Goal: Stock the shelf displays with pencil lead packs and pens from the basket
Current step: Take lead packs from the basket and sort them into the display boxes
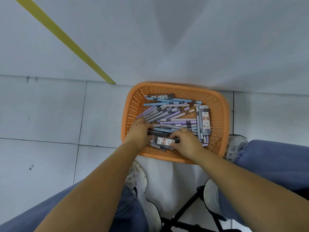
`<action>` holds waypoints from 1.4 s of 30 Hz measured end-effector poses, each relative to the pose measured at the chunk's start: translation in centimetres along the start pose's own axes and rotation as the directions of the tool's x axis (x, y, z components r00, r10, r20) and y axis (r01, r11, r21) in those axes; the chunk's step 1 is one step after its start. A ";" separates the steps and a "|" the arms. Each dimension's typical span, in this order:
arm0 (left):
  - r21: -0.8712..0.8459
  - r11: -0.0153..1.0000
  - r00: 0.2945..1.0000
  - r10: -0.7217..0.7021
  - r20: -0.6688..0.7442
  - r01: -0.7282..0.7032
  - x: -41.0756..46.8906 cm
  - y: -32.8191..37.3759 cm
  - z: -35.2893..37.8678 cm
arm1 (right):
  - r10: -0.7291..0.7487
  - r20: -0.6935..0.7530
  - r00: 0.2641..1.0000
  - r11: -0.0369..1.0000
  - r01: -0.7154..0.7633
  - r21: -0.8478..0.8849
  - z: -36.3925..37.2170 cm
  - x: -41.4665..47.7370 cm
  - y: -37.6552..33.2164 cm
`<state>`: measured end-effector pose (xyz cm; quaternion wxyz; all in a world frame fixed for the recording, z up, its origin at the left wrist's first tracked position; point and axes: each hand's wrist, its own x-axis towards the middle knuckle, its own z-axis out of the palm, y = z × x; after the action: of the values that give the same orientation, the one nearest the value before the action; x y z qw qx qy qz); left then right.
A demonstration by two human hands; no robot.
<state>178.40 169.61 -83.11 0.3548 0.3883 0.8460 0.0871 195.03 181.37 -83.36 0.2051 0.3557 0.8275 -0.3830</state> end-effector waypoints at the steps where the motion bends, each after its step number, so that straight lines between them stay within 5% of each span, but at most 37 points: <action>1: 0.004 1.000 1.000 0.004 0.010 -0.004 0.1 -0.1 0.0 | 0.000 -0.005 1.000 0.999 0.001 0.036 -0.3 -0.1 0.2; 6: 0.037 0.997 0.997 0.074 0.035 -0.075 0.4 -0.4 -0.1 | -0.058 -0.254 0.966 0.996 0.072 0.044 -1.4 -1.7 0.9; 10: 0.061 0.993 0.995 0.099 0.026 -0.101 0.3 -0.7 0.1 | 0.209 -0.549 0.809 0.971 -0.106 0.213 -2.6 -1.8 1.6; 15: 0.071 0.993 0.994 0.090 0.063 -0.094 0.2 -0.5 0.2 | 0.369 -0.479 0.796 0.920 -0.239 0.311 -2.4 -0.3 2.4; 19: 0.046 0.995 0.995 0.082 0.050 -0.084 0.4 -0.6 0.4 | 0.332 -0.468 0.819 0.909 -0.147 0.389 -2.4 0.2 2.8; 24: 0.028 0.997 0.995 0.068 0.074 -0.070 0.7 -0.8 0.4 | 0.387 -0.308 0.869 0.753 -0.105 0.650 -3.3 1.2 2.6; 28: 0.000 0.997 0.992 0.077 0.098 -0.078 0.5 -0.5 -0.1 | 0.411 -0.160 0.897 0.710 -0.205 0.673 -3.8 1.6 3.3; 32: -0.053 0.998 0.989 0.040 0.141 -0.033 -0.1 -0.1 -0.9 | 0.374 -0.207 0.904 0.759 -0.170 0.628 -4.6 1.2 3.5; 38: -0.306 0.940 0.982 -0.104 0.159 0.149 -0.8 -0.1 -2.9 | 0.333 -0.296 0.895 0.826 -0.126 0.549 -5.5 0.1 2.9; 42: -0.499 0.834 0.963 -0.131 0.237 0.236 -1.5 -0.4 -3.7 | 0.321 -0.186 0.929 0.763 -0.137 0.632 -5.6 -0.3 2.0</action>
<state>176.38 168.70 -79.79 0.5339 0.2004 0.7853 0.2410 196.33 186.50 -80.62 0.0047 0.5527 0.6302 -0.5453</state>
